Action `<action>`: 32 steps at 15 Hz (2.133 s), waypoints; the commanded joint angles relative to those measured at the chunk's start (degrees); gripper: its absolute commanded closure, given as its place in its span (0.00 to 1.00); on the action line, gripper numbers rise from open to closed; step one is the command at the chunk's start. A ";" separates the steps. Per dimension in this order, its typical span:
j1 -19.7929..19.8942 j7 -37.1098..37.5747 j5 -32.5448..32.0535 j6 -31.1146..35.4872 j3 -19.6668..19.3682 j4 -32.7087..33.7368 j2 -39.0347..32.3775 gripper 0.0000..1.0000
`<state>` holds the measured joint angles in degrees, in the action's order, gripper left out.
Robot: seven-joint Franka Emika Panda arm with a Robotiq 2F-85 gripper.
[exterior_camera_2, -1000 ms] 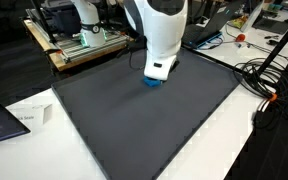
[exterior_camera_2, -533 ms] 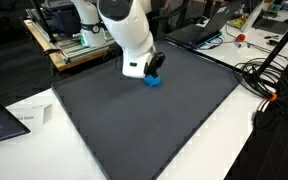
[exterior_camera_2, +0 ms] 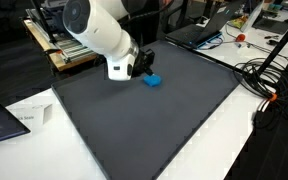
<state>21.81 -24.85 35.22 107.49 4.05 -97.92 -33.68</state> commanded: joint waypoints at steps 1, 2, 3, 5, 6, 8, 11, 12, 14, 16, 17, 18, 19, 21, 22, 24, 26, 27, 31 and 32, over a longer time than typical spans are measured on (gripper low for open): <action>1.41 -5.24 3.78 -4.68 -1.03 1.03 -0.86 0.97; 1.58 -5.78 4.18 -5.76 -1.41 1.64 -1.51 0.97; 1.92 -6.59 4.56 -7.12 -1.71 2.43 -2.35 0.97; 2.82 -9.34 5.43 -10.23 -1.98 3.87 -3.87 0.97; 3.40 -10.82 5.94 -11.95 -2.07 4.88 -4.92 0.97; 4.17 -13.18 6.77 -15.01 -2.40 6.80 -6.84 0.97; 5.22 -16.08 7.72 -19.70 -2.71 10.35 -10.12 0.97; 5.42 -16.83 7.97 -20.85 -2.79 11.29 -11.02 0.97; 5.73 -17.92 8.47 -22.83 -2.98 12.92 -12.32 0.97; 5.63 -18.64 9.14 -23.34 -3.24 13.30 -12.44 0.97; 5.49 -18.12 10.09 -22.52 -3.44 13.06 -12.13 0.97; 5.17 -16.62 10.89 -21.83 -3.74 12.87 -11.79 0.97; 4.82 -15.89 11.36 -21.40 -4.02 12.76 -11.47 0.97; 3.81 -12.82 13.20 -18.57 -4.77 11.97 -10.57 0.97; 3.25 -11.23 14.19 -16.52 -5.13 11.54 -10.13 0.97; 2.19 -8.70 15.11 -13.20 -5.60 11.13 -9.60 0.97; 1.07 -6.07 15.54 -9.47 -5.93 10.39 -8.85 0.97; 0.22 -4.45 15.48 -6.87 -6.29 9.67 -8.22 0.97; -3.53 1.07 13.18 2.24 -7.33 5.05 -4.29 0.97; -4.52 2.32 12.56 4.19 -7.59 3.37 -3.03 0.97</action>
<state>20.31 -26.10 48.84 106.35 -1.94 -87.92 -42.18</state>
